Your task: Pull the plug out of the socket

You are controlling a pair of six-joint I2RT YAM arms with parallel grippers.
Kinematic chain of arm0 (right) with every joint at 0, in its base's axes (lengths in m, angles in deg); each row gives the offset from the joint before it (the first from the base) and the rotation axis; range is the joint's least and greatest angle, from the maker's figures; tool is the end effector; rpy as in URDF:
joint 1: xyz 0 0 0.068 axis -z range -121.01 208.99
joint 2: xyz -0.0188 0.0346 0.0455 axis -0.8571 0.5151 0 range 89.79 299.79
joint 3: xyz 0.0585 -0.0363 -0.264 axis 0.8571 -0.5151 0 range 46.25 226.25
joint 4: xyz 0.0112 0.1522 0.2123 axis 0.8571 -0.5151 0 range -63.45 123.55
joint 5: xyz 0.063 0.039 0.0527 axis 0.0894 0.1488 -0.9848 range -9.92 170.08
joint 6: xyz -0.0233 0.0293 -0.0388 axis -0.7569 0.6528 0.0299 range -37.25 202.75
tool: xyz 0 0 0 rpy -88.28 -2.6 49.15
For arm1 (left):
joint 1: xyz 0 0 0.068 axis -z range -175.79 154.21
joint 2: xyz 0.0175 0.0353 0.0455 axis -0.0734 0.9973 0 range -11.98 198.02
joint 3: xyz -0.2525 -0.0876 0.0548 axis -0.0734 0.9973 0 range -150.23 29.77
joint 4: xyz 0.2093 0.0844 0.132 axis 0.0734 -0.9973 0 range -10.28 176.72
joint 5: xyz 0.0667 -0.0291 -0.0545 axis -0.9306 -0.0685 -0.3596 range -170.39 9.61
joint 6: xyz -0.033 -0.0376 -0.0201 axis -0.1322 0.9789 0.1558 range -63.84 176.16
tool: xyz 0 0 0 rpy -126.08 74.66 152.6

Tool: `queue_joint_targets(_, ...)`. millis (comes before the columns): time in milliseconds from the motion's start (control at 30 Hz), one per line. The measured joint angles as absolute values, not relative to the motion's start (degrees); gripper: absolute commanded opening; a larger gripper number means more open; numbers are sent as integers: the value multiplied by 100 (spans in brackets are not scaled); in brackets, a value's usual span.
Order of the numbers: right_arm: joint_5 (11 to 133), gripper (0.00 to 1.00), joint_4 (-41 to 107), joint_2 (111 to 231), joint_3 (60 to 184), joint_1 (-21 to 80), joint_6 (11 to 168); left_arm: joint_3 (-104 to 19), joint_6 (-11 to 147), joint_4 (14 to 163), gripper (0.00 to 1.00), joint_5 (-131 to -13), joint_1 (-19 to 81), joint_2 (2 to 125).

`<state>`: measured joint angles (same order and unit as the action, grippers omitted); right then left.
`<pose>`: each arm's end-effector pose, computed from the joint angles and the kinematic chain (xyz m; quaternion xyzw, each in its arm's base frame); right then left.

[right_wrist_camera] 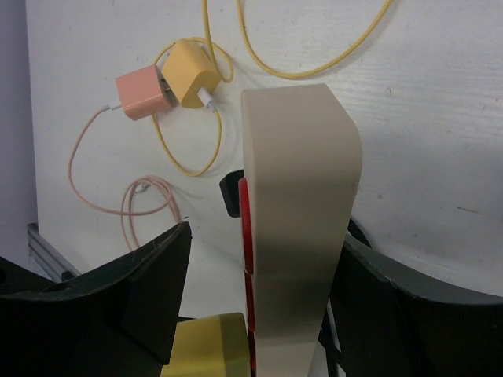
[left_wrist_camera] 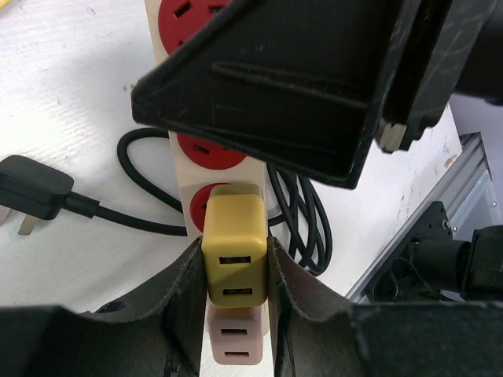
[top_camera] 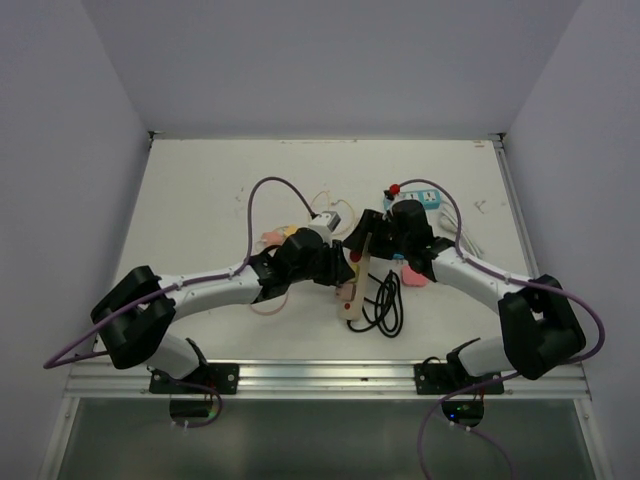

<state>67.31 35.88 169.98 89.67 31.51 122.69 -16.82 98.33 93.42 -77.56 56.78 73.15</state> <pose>0.2598 0.1440 0.2136 0.0439 0.8797 0.3389 0.3308 0.1929 -0.2550 0.2130 0.0910 0.8690 -0.3721 0.3132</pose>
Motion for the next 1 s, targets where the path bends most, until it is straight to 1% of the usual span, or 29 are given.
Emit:
queue_joint_targets(67, 6661, 68, 3666, 16998, 8842, 3131, 12350, -1682, 9826, 9348, 1, -7789, 5678, 7297)
queue_joint_targets(133, 6617, 64, 3712, 16998, 8746, 3112, 12416, -1682, 9794, 9351, 1, -7811, 5678, 7286)
queue_joint_targets(200, 6556, 53, 3747, 16998, 8689, 3085, 12460, -1682, 9761, 9353, 1, -7833, 5678, 7286)
queue_joint_targets(233, 6547, 42, 3767, 16998, 8676, 3074, 12492, -1682, 9750, 9353, 1, -7839, 5678, 7286)
queue_joint_targets(333, 6593, 25, 3776, 16998, 8641, 3127, 12449, -1680, 9730, 9337, 1, -7872, 5674, 7251)
queue_joint_targets(367, 6591, 12, 3784, 16998, 8637, 3136, 12440, -1680, 9730, 9333, 1, -7881, 5663, 7242)
queue_joint_targets(433, 6584, 0, 3817, 17000, 8637, 3125, 12436, -1678, 9728, 9324, 0, -7903, 5663, 7225)
queue_joint_targets(667, 6606, 0, 3817, 16996, 8685, 3046, 12263, -1529, 9750, 9294, 0, -8125, 5694, 6987)
queue_joint_targets(1000, 6816, 0, 3583, 17055, 9185, 2801, 11848, -1348, 9711, 9119, 0, -8445, 5626, 6314)
